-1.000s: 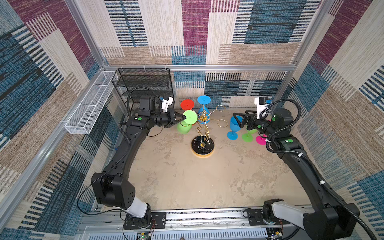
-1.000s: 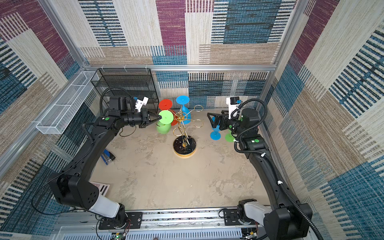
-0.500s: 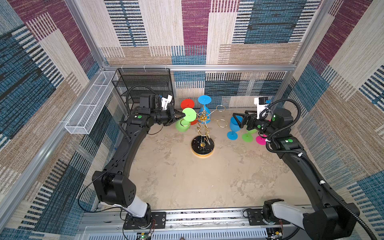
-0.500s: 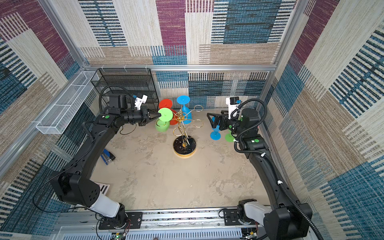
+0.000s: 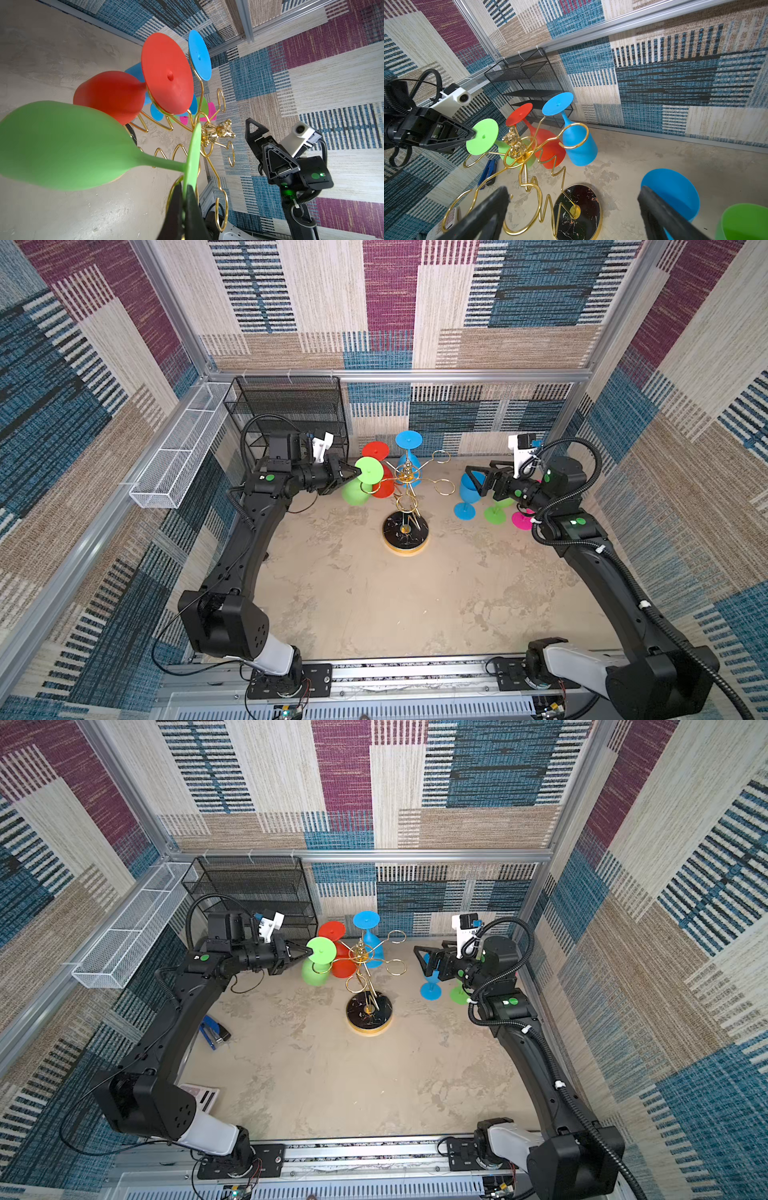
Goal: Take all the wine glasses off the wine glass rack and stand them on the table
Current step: 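Lift the green glass off the rack with the left gripper, then raise the green glass high while the right gripper reaches toward it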
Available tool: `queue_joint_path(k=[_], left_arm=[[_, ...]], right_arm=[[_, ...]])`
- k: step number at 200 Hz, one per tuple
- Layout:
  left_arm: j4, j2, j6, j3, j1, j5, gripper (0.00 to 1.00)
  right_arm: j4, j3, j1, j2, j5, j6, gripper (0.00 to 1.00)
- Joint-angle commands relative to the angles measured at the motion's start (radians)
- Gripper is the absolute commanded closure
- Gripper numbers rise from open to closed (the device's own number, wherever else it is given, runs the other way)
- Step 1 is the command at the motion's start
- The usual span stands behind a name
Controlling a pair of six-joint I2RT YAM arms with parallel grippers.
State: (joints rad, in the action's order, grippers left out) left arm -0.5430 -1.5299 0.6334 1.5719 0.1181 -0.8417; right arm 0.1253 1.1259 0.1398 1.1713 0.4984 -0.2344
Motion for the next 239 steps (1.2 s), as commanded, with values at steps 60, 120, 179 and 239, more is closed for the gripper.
queue_joint_path(k=[60, 120, 179, 239], left_arm=[[0.078, 0.091, 0.039, -0.095, -0.081, -0.036, 1.0], [0.156, 0.187, 0.096, -0.147, -0.224, -0.108, 1.0], [0.291, 0.246, 0.222, -0.045, -0.328, -0.21, 1.0], [0.649, 0.239, 0.532, -0.005, -0.338, -0.276, 1.0]], right_arm=[[-0.002, 0.015, 0.001, -0.009, 0.004, -0.003, 0.01], [0.007, 0.021, 0.001, -0.031, -0.009, 0.021, 0.01], [-0.02, 0.056, 0.001, -0.032, 0.018, 0.069, 0.01], [-0.072, 0.084, 0.07, -0.026, 0.012, 0.122, 0.01]])
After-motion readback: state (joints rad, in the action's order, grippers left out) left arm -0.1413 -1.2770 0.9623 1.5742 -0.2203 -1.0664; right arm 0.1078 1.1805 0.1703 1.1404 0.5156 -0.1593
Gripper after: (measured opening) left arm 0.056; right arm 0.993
